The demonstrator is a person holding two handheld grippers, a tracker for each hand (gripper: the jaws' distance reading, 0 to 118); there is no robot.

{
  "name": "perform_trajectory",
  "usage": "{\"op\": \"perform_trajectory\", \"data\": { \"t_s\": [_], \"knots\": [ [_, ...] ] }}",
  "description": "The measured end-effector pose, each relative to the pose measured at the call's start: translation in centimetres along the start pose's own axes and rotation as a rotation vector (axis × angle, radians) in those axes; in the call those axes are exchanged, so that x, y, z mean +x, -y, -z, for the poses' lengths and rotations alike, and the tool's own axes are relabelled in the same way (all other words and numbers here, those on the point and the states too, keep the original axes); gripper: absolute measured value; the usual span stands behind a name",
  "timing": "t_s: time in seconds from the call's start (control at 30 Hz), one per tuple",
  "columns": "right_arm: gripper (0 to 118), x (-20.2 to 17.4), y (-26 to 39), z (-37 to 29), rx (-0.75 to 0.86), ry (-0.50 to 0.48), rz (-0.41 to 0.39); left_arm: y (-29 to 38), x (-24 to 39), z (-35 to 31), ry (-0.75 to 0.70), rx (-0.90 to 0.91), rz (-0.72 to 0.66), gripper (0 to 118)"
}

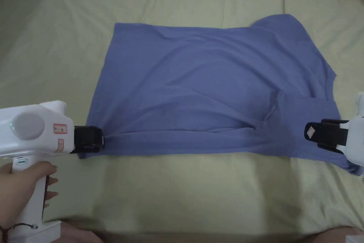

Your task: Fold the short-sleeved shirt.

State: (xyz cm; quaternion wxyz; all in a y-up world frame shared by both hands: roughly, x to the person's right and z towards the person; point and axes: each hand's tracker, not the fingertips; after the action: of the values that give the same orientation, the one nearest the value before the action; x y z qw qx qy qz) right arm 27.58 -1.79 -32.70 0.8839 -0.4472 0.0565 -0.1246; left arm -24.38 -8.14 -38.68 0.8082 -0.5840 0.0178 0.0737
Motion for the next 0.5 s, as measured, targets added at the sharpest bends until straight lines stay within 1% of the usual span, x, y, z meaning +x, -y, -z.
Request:
{"op": "perform_trajectory", "data": {
  "t_s": [0.03,0.07,0.1,0.17,0.2,0.27,0.3,0.33,0.37,0.4,0.43,0.47,0.5],
  "knots": [
    [0,0.3,0.0,0.0,-0.002,0.003,0.007,0.0,-0.1,0.4,0.015,-0.002,-0.004,82],
    [0,0.6,0.0,0.0,-0.003,0.004,0.017,0.1,-0.1,0.5,0.021,-0.010,-0.005,53],
    [0,1.0,0.0,0.0,-0.002,0.005,0.032,0.4,0.0,0.3,0.017,0.001,-0.001,42],
    [0,1.8,-0.1,-0.3,0.006,0.006,0.052,1.1,0.9,-1.3,0.071,0.072,0.053,2],
    [0,2.3,-0.2,-0.4,0.010,0.019,0.057,1.5,1.3,-2.1,0.080,0.104,0.074,3],
    [0,3.6,-0.5,-0.8,0.026,0.056,0.058,1.8,2.3,-3.6,0.018,0.140,0.125,3],
    [0,4.5,-0.7,-1.0,0.030,0.070,0.062,1.8,2.3,-4.2,0.022,0.150,0.138,3],
    [0,5.5,-0.9,-1.1,0.029,0.083,0.071,1.8,2.2,-4.6,0.032,0.147,0.127,3],
    [2,6.7,-1.1,-1.2,0.027,0.092,0.088,1.5,2.0,-5.2,0.050,0.152,0.115,3],
    [19,7.7,-1.3,-1.2,0.021,0.098,0.101,1.3,2.0,-5.6,0.080,0.159,0.092,3],
    [62,8.5,-1.3,-1.1,0.014,0.101,0.106,1.2,1.7,-5.9,0.099,0.164,0.075,3],
    [95,9.4,-1.4,-0.8,0.000,0.118,0.106,1.0,1.4,-6.3,0.114,0.173,0.057,3],
    [111,10.0,-1.3,-0.3,-0.040,0.156,0.084,1.0,1.1,-6.5,0.124,0.180,0.044,3]
  ]
}}
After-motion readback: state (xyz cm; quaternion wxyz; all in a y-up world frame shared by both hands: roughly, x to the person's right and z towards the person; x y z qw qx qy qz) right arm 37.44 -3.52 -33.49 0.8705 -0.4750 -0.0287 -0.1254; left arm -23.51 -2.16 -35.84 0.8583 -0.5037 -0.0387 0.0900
